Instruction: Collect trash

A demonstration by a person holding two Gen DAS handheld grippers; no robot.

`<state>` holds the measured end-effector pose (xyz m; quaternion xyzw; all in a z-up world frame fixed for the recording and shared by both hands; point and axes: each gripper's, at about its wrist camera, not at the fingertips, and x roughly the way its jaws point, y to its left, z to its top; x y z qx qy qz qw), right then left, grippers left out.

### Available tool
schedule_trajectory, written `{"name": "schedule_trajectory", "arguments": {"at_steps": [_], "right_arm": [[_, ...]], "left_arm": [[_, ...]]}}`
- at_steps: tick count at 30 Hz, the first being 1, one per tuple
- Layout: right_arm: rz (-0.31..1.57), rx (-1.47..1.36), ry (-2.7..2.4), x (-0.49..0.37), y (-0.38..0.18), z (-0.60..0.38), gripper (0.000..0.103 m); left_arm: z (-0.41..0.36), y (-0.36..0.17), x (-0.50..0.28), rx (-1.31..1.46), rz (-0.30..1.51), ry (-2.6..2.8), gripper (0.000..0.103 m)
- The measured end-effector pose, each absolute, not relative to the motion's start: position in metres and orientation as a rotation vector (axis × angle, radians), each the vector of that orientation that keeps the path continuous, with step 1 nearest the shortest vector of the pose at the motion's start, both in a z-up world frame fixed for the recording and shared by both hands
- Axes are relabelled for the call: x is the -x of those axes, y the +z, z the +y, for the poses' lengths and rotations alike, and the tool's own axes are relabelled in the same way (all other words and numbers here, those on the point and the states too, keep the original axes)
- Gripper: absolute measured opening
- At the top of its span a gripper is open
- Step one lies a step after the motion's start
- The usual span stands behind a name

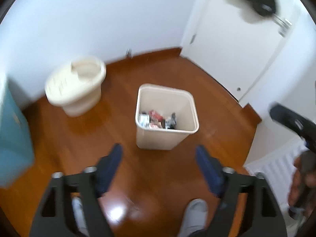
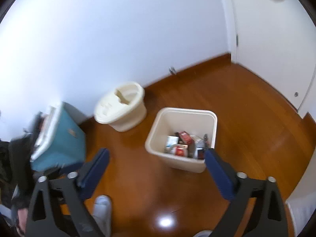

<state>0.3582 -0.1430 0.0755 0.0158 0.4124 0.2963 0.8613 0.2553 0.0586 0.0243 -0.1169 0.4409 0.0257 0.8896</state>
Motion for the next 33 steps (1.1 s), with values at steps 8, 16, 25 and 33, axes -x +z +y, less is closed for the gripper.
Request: {"name": "schedule_trajectory", "arguments": {"at_steps": [8, 16, 25, 33], "right_arm": [[0.632, 0.226, 0.55, -0.131, 0.126, -0.135, 0.103], [0.581, 0.235, 0.581, -0.011, 0.1, -0.159, 0.103], [0.609, 0.2, 0.526, -0.009, 0.08, -0.156, 0.103], [0.631, 0.216, 0.496, -0.015, 0.071, -0.152, 0.103]], "left_arm": [[0.032, 0.072, -0.121, 0.103, 0.867, 0.033, 0.103], [0.037, 0.04, -0.02, 0.1, 0.895, 0.04, 0.103], [0.025, 0.031, 0.015, -0.023, 0.851, -0.002, 0.103], [0.033, 0.032, 0.024, 0.008, 0.842, 0.003, 0.103]]}}
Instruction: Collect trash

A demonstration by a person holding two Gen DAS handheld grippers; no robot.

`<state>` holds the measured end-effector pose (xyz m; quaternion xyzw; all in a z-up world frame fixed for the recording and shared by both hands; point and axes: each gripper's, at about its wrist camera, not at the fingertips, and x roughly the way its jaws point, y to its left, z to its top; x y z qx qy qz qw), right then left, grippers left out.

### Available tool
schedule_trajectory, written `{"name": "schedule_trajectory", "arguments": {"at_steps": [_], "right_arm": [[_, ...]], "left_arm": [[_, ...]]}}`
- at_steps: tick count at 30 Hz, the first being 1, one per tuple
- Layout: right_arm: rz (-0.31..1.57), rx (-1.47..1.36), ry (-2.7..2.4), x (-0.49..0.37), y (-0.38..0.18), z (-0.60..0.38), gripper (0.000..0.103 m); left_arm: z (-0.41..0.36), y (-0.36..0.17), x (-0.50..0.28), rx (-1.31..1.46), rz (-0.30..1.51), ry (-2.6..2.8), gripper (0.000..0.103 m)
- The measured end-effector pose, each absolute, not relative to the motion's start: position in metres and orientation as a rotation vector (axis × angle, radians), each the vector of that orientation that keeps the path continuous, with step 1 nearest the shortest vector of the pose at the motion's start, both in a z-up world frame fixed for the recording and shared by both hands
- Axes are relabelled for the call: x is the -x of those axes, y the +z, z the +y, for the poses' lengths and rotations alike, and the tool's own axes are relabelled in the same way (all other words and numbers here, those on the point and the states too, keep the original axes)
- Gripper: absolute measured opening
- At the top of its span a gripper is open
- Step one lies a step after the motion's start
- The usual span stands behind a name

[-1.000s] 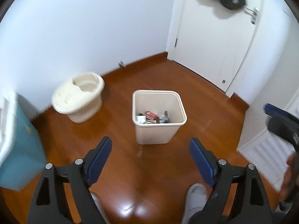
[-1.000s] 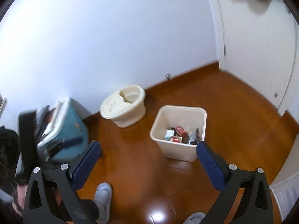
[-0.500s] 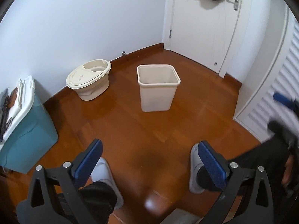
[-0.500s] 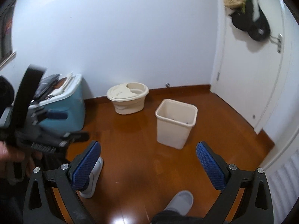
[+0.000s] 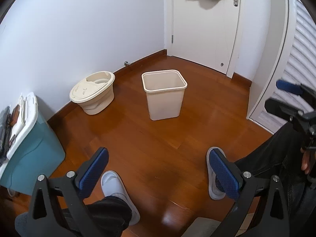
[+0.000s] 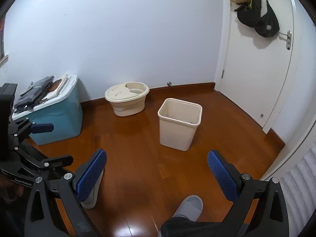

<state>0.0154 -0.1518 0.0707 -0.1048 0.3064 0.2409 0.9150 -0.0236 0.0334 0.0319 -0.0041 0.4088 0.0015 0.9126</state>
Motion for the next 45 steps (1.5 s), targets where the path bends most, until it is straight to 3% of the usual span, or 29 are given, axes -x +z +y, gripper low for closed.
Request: {"name": "schedule_trajectory", "arguments": {"at_steps": [45], "right_arm": [[0.642, 0.25, 0.531, -0.012, 0.057, -0.146, 0.103]], "left_arm": [[0.043, 0.04, 0.027, 0.07, 0.799, 0.063, 0.103]]}}
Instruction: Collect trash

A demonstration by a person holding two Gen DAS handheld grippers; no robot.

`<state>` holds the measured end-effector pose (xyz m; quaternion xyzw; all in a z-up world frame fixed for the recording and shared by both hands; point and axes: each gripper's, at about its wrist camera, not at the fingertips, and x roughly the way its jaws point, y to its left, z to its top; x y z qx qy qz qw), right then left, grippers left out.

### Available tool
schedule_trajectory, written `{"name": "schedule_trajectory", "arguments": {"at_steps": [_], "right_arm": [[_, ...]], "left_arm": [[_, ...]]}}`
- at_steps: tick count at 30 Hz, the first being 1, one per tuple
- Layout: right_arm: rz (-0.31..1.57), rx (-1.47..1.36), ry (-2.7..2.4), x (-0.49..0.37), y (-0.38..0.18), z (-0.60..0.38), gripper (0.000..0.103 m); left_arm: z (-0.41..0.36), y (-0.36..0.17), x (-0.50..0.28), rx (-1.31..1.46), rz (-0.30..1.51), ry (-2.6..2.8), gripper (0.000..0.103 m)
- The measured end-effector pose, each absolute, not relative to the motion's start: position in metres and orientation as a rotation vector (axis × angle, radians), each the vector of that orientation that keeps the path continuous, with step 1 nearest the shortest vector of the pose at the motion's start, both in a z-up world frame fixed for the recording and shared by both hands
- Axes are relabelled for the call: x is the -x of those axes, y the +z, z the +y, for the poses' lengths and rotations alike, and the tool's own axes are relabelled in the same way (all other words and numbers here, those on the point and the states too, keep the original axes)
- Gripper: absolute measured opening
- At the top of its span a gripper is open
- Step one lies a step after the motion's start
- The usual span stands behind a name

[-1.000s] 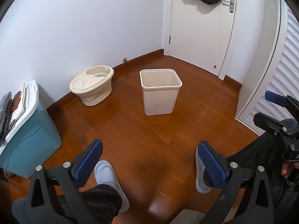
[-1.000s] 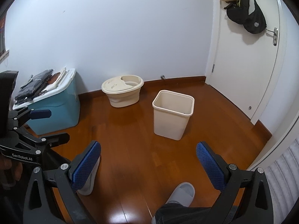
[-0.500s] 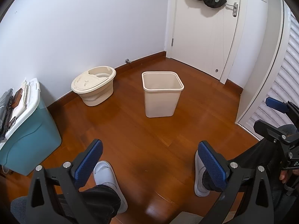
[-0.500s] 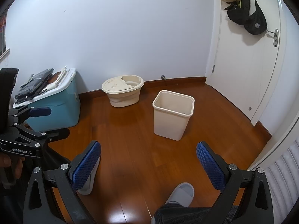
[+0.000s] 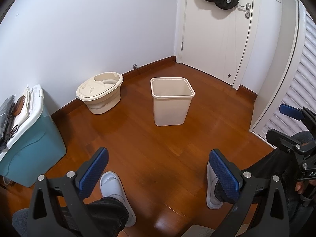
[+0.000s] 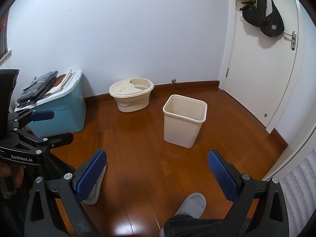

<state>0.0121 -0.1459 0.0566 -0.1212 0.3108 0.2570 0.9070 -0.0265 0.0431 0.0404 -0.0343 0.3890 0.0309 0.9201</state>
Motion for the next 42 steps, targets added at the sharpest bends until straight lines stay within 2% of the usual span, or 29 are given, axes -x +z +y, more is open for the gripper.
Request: {"name": "schedule_trajectory", "arguments": {"at_steps": [42], "right_arm": [[0.683, 0.272, 0.516, -0.0098, 0.0508, -0.1376, 0.103]], "left_arm": [[0.0402, 0.043, 0.0261, 0.075, 0.789, 0.088, 0.103]]}}
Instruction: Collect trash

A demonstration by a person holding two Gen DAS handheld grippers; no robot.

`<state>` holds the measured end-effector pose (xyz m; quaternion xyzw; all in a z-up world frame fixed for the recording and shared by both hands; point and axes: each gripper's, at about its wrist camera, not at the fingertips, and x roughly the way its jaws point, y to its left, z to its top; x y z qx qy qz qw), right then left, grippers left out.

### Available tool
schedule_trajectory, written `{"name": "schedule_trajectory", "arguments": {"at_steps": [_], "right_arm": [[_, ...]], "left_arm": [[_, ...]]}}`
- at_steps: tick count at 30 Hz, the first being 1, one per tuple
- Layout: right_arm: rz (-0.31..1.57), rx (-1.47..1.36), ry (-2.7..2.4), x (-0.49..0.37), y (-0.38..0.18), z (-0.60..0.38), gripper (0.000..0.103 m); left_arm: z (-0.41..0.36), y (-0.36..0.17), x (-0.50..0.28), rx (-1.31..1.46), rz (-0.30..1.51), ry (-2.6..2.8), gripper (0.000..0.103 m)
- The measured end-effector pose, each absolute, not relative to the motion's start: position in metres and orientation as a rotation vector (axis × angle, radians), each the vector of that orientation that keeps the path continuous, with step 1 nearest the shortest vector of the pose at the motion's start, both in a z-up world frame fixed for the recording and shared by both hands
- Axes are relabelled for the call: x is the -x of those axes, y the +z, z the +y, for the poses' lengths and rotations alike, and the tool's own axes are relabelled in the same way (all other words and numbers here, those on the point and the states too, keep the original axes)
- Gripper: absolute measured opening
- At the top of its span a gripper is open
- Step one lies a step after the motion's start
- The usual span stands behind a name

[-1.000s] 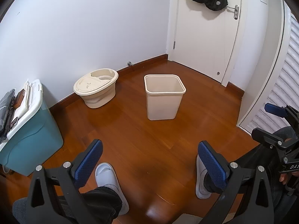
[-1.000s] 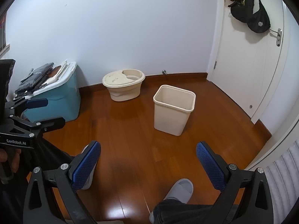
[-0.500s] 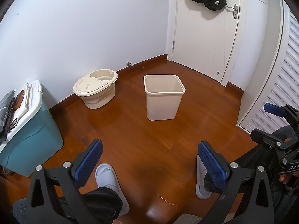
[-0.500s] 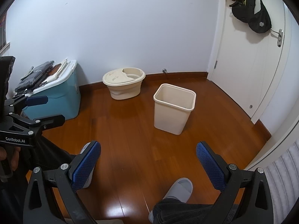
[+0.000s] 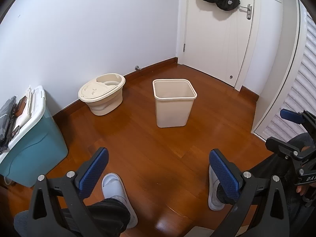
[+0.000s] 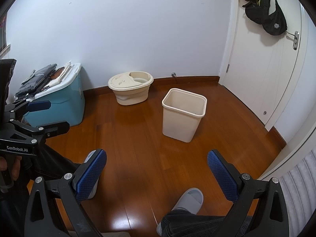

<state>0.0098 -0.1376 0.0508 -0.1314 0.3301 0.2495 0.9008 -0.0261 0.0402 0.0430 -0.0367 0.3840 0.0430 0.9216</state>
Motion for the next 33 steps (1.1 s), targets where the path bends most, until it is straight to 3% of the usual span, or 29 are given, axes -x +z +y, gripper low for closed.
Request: {"name": "schedule_trajectory", "arguments": {"at_steps": [17, 25, 33], "right_arm": [[0.683, 0.27, 0.516, -0.01, 0.051, -0.137, 0.103], [0.683, 0.273, 0.516, -0.011, 0.051, -0.138, 0.103], [0.684, 0.277, 0.519, -0.01, 0.05, -0.138, 0.103]], "left_arm": [[0.051, 0.041, 0.021, 0.156, 0.806, 0.079, 0.103], [0.04, 0.049, 0.032, 0.073, 0.713, 0.133, 0.103], [0.04, 0.042, 0.024, 0.074, 0.768, 0.088, 0.103]]}}
